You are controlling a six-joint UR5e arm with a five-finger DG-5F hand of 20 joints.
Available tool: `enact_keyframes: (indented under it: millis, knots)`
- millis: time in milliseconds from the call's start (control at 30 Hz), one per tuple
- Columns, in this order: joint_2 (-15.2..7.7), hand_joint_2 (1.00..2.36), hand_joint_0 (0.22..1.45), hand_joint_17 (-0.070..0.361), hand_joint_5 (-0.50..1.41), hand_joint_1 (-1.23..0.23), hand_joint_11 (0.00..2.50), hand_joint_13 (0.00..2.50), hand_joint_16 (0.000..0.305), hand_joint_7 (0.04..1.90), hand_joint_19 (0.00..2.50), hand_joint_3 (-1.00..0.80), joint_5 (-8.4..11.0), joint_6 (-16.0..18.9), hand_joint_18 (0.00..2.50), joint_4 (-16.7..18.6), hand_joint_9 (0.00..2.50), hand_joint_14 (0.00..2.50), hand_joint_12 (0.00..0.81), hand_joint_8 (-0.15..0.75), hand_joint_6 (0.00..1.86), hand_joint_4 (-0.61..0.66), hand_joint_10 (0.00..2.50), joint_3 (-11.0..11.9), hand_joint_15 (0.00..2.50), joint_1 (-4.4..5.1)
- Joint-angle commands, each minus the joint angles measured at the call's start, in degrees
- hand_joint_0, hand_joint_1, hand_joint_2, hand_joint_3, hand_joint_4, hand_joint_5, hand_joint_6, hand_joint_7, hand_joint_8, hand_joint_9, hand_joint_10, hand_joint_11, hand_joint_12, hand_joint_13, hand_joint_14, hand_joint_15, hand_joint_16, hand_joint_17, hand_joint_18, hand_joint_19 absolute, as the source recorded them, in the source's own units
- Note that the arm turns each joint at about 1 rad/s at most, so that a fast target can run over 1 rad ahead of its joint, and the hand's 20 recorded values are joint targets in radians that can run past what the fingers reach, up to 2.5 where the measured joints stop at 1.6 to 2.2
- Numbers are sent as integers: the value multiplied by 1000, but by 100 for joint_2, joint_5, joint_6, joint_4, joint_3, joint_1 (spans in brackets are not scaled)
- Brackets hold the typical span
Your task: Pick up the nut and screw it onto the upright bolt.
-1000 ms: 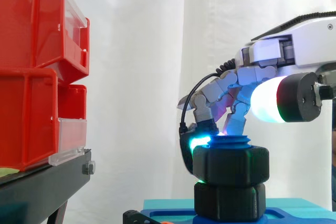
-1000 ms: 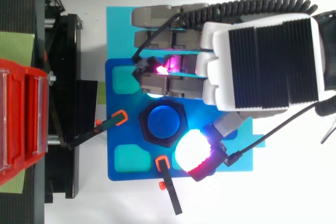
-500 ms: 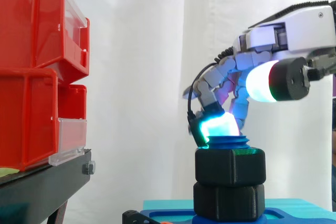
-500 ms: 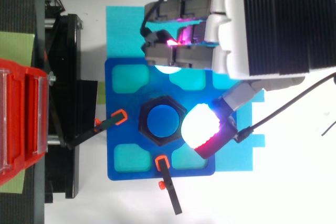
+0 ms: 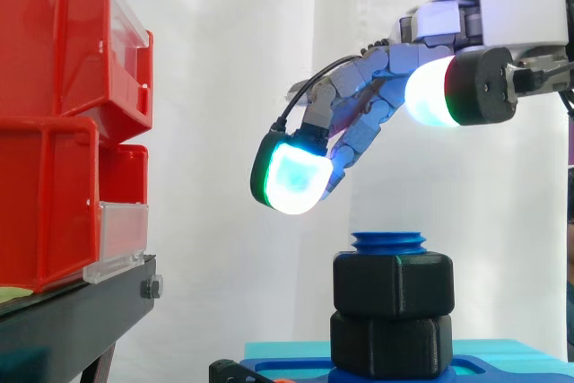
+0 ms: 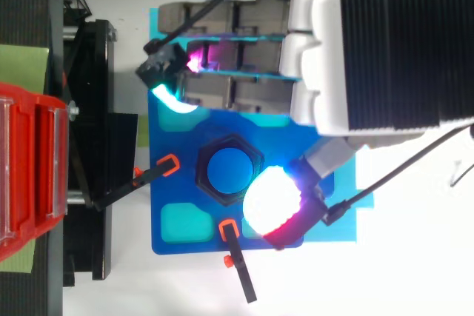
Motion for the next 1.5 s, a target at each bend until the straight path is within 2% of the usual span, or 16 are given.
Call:
enact_keyframes:
  millis: [0,167,367,500,867,1167,1467]
  knots:
    - [0,1000,497,81,-138,-56,0,307,36,638,0,-500,62,107,0,195,569,0,316,206,501,195,0,-156,0,81]
    - [-9,1000,492,84,-141,-31,0,269,37,640,0,-500,124,257,0,362,517,0,326,208,501,192,0,-358,0,195]
    - [0,1000,488,85,-140,-14,0,239,38,645,0,-500,141,257,0,353,482,0,336,210,501,190,0,-420,0,239]
    - [0,1000,488,88,-140,-3,0,209,39,655,0,-500,150,257,0,265,445,0,340,209,502,183,0,-420,0,239]
    - [0,1000,491,90,-105,12,0,181,40,860,0,-500,141,257,0,54,409,0,344,225,503,208,0,-420,0,231]
    - [0,1000,503,88,-60,-3,0,233,39,1135,0,-500,115,248,0,10,464,0,340,240,504,241,0,-411,0,178]
    - [0,1000,513,80,1,-13,0,342,36,1388,0,-500,80,213,0,10,588,0,321,243,502,192,0,-411,0,99]
